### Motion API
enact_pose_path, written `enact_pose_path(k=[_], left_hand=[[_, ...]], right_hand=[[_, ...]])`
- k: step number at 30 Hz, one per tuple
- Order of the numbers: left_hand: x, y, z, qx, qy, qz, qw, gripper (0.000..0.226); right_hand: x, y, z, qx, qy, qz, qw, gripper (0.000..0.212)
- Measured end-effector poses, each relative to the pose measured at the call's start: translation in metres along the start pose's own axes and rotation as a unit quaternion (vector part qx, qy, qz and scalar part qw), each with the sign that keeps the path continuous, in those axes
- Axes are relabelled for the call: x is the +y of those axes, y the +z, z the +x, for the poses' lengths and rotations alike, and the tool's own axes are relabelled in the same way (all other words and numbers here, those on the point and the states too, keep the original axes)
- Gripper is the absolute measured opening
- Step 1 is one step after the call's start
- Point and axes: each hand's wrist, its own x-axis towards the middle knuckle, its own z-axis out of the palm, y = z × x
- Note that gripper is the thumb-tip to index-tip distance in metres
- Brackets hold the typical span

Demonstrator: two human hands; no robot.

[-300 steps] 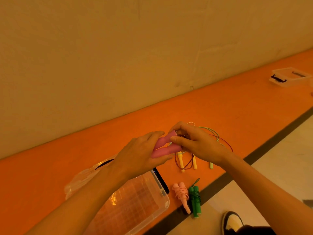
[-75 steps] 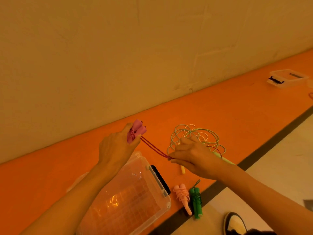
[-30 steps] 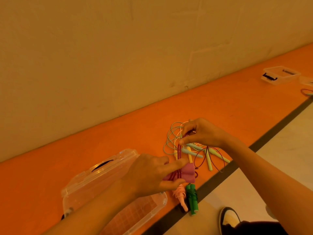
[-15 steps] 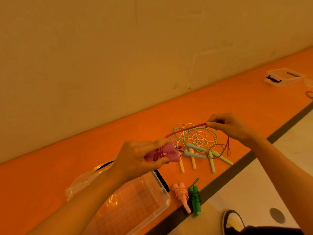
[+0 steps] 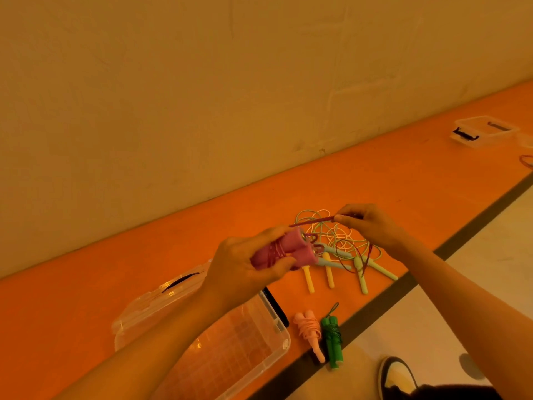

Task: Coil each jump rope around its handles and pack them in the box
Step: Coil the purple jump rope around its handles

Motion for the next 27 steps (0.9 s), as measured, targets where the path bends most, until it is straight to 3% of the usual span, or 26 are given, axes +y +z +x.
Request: enact_pose_path(k=[5, 11, 19, 27], left_hand=[[-0.007, -0.003, 0.000, 0.014, -0.088, -0.040, 0.995, 0.047], [-0.004, -0.010, 0.009, 0.106, -0.160, -0.101, 0.976, 0.034], [-0.022, -0.021, 0.015, 0.168, -0.201, -0.012, 0.965, 0.013], [-0.055, -0.031, 0.014, 0.160, -0.276, 0.087, 0.944, 0.044]], right_hand=[[0.003, 0.002, 0.000, -0.035, -0.005, 0.002, 0.999, 0.016], [0.007, 0.022, -0.002, -0.095, -0.044, -0.059, 0.993, 0.021], [-0.003, 0.059, -0.017, -0.163, -0.098, -0.104, 0.976, 0.020], [-0.035, 0.099, -0.044, -0.184, -0.282, -0.229, 0.913, 0.029]])
